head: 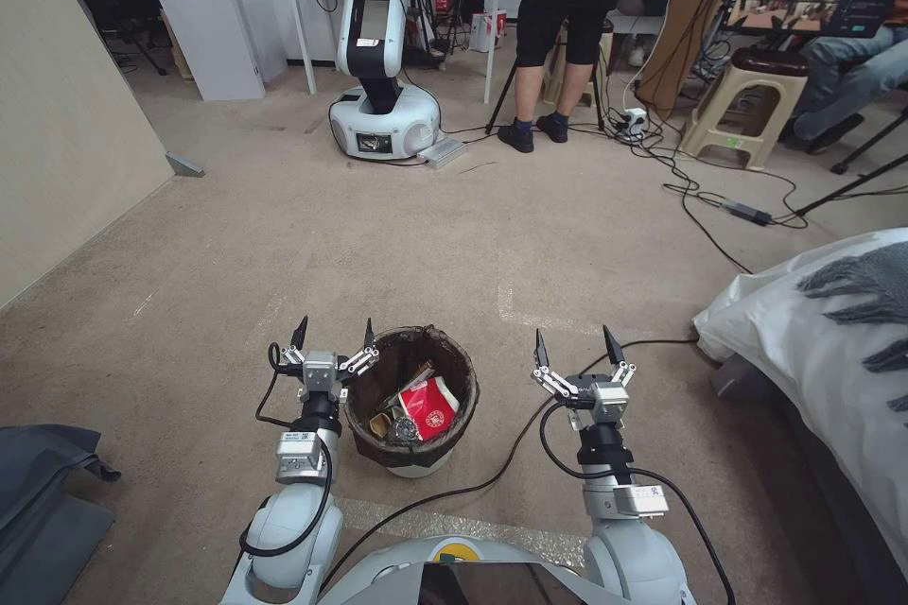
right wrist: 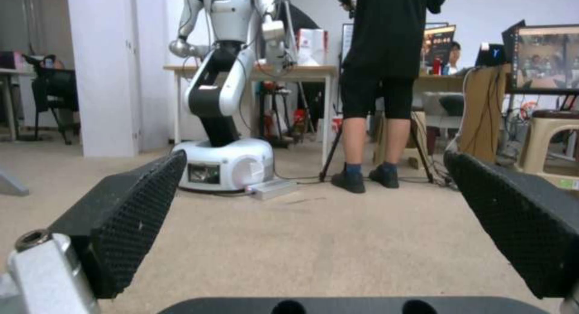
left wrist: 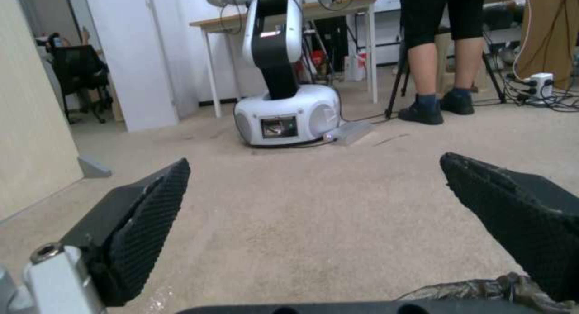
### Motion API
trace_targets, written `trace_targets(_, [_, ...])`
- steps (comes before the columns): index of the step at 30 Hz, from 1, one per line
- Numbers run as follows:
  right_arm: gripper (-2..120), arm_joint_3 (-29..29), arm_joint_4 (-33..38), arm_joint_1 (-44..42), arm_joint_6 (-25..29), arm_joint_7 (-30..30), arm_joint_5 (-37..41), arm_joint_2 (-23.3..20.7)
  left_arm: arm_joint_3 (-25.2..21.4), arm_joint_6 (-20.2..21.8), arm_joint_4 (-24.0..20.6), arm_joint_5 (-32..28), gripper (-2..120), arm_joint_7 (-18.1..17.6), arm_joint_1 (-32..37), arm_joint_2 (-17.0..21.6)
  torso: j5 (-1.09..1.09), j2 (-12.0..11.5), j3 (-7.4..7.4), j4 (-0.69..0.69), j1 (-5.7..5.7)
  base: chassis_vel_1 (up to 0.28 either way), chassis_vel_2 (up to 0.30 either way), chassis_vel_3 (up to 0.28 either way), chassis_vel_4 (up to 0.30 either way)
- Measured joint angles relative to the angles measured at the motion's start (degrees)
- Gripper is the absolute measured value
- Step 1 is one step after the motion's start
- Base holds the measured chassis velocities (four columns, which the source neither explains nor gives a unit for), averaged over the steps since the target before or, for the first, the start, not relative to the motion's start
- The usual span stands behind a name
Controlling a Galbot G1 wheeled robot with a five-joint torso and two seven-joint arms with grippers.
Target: Pick up the trash bin, then pick up the garbage from the floor and place it into the trash bin.
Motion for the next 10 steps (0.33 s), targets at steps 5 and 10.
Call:
trace_targets(5, [100,0.0,0.0,0.0,0.0,0.0,0.0,0.0,0.0,0.1,0.0,-0.1,100,0.0,0.0,0.0,0.00,0.0,0.00,0.00,0.00,0.000,0.000,0.000,0.000])
trace_targets(10, [100,0.0,0.0,0.0,0.0,0.0,0.0,0.0,0.0,0.1,0.0,-0.1,100,0.0,0.0,0.0,0.00,0.0,0.00,0.00,0.00,0.000,0.000,0.000,0.000])
